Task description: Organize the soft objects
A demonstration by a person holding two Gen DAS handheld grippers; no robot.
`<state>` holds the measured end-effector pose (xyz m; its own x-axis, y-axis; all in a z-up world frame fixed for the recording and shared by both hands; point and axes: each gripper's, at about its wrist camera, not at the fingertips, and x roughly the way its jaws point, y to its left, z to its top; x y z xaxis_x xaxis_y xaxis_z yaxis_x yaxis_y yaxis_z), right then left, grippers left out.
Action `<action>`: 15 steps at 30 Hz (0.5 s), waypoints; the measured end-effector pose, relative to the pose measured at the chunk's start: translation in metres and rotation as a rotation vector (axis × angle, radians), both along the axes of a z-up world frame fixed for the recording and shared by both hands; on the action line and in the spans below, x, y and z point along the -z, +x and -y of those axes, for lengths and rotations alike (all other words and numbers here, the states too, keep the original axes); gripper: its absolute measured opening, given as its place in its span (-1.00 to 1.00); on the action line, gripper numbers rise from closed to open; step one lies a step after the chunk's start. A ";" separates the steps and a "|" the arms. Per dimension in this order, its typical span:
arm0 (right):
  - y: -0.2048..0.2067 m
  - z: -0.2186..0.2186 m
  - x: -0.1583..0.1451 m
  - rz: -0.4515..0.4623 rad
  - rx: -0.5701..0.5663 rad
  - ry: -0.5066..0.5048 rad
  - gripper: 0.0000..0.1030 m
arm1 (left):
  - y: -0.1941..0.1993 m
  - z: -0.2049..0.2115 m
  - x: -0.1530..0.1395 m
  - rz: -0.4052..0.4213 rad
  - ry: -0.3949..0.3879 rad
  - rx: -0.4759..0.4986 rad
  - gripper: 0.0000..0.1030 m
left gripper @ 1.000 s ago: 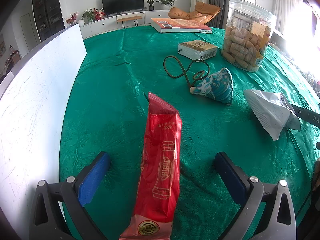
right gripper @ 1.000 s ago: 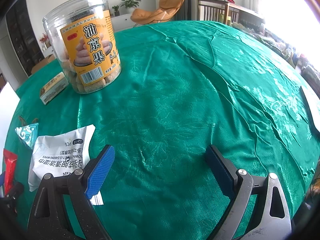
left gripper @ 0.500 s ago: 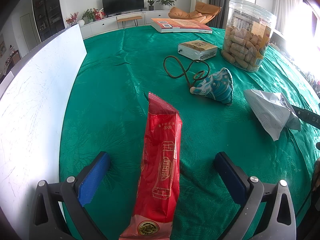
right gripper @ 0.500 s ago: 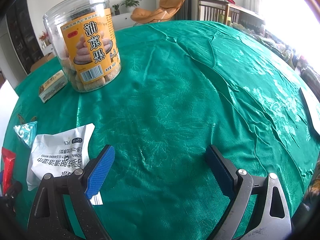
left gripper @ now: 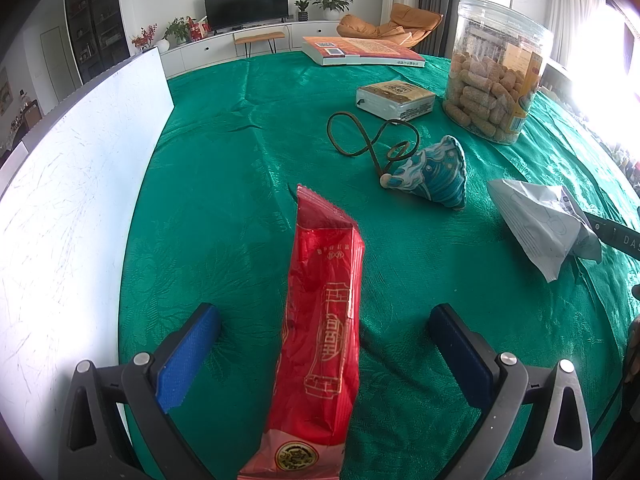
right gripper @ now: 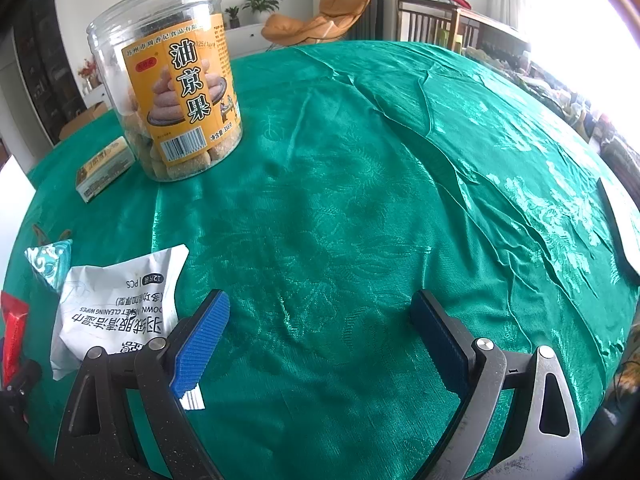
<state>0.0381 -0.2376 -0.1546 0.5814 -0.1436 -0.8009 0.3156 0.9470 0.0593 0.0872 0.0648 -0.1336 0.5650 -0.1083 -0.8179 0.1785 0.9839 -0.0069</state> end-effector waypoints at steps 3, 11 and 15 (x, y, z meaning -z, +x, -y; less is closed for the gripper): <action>0.000 0.000 0.000 -0.001 0.000 -0.002 0.82 | 0.000 0.000 0.000 0.000 0.000 0.000 1.00; -0.001 0.001 0.000 -0.003 -0.001 -0.004 0.82 | 0.000 0.000 0.000 0.001 0.001 0.000 1.00; -0.004 0.005 -0.002 0.038 -0.022 0.060 0.82 | 0.000 0.000 0.000 0.001 0.001 -0.001 1.00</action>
